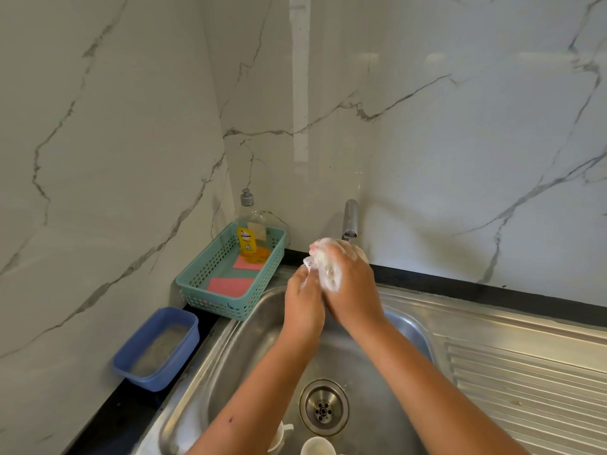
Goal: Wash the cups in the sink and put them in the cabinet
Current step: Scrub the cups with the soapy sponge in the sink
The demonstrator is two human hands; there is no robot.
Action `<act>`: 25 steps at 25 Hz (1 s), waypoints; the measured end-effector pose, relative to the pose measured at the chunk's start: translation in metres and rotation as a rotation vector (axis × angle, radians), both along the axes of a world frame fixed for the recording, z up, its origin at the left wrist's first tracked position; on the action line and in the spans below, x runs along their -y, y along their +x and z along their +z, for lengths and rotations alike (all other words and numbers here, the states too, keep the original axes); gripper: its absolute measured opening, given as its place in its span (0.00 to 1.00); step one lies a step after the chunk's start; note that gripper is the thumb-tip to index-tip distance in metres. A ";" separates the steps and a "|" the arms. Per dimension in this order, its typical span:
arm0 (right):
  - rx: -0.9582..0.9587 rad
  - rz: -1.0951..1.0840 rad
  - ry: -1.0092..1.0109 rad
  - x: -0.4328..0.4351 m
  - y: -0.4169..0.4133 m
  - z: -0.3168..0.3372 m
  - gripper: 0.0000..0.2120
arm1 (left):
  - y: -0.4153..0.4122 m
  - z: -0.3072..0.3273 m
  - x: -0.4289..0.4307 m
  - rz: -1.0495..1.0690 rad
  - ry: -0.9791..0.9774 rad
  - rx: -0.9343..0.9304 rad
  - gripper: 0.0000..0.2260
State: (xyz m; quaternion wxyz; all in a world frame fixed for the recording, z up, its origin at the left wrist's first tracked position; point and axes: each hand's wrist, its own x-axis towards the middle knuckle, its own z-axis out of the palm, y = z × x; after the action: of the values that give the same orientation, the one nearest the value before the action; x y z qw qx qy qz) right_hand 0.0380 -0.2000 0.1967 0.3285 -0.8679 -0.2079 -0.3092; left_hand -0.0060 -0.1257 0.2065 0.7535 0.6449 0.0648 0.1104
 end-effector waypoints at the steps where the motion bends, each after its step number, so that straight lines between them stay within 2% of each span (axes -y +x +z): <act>1: -0.132 -0.022 0.076 -0.003 0.001 0.009 0.10 | 0.002 -0.004 -0.002 0.005 0.077 0.041 0.15; 4: -0.779 -0.043 0.370 -0.001 0.009 0.035 0.09 | 0.007 -0.013 -0.005 -0.016 0.311 0.160 0.18; 5: -0.893 -0.020 0.465 0.001 0.011 0.038 0.09 | 0.007 -0.013 -0.005 -0.018 0.356 0.180 0.17; 6: -0.900 0.004 0.490 0.001 0.011 0.039 0.08 | 0.006 -0.010 -0.005 -0.020 0.368 0.189 0.17; 7: -0.795 0.012 0.431 0.000 0.009 0.036 0.09 | 0.005 -0.005 -0.005 -0.012 0.325 0.161 0.16; 8: -0.600 0.016 0.317 -0.003 0.005 0.029 0.10 | 0.005 0.001 -0.006 -0.009 0.248 0.095 0.17; 10: -0.095 0.019 0.059 -0.008 -0.006 0.010 0.13 | 0.005 0.009 -0.009 -0.039 0.029 -0.084 0.18; 12: 0.280 0.089 -0.178 0.001 -0.004 -0.003 0.16 | 0.003 0.014 -0.010 -0.031 -0.172 -0.241 0.18; 14: 0.492 0.173 -0.293 0.015 0.004 -0.008 0.18 | -0.001 0.018 -0.007 -0.016 -0.295 -0.286 0.20; 15: 0.521 0.221 -0.287 0.018 0.007 -0.008 0.17 | -0.002 0.018 -0.004 -0.013 -0.312 -0.279 0.22; 17: 0.421 0.273 -0.070 0.012 0.005 -0.004 0.11 | -0.002 0.020 -0.001 -0.035 -0.237 -0.219 0.26; 18: 0.281 0.216 0.163 0.004 0.000 0.000 0.07 | -0.002 0.022 -0.001 -0.027 -0.177 -0.177 0.24; 19: 0.063 0.128 0.486 -0.005 -0.004 0.006 0.04 | -0.002 0.024 -0.002 -0.005 -0.132 -0.130 0.21; 21: -0.573 0.086 1.164 -0.015 -0.002 0.021 0.07 | -0.004 0.025 -0.003 0.058 -0.142 -0.058 0.13; 22: -0.798 0.134 1.357 -0.013 0.002 0.021 0.07 | -0.006 0.026 -0.003 0.081 -0.188 -0.032 0.11; 23: -0.904 0.163 1.441 -0.012 0.004 0.020 0.07 | -0.007 0.025 -0.002 0.096 -0.233 -0.012 0.09; 24: -0.894 0.171 1.458 -0.013 0.002 0.018 0.06 | -0.007 0.024 -0.002 0.103 -0.266 -0.006 0.09; 25: -0.784 0.167 1.421 -0.016 -0.001 0.016 0.05 | -0.006 0.023 -0.001 0.105 -0.313 -0.014 0.09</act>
State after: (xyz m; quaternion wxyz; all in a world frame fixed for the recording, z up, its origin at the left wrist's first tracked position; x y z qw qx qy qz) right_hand 0.0373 -0.1842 0.2123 0.8715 -0.4791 0.1039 -0.0158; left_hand -0.0124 -0.1250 0.2293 0.8374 0.5161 0.1204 0.1338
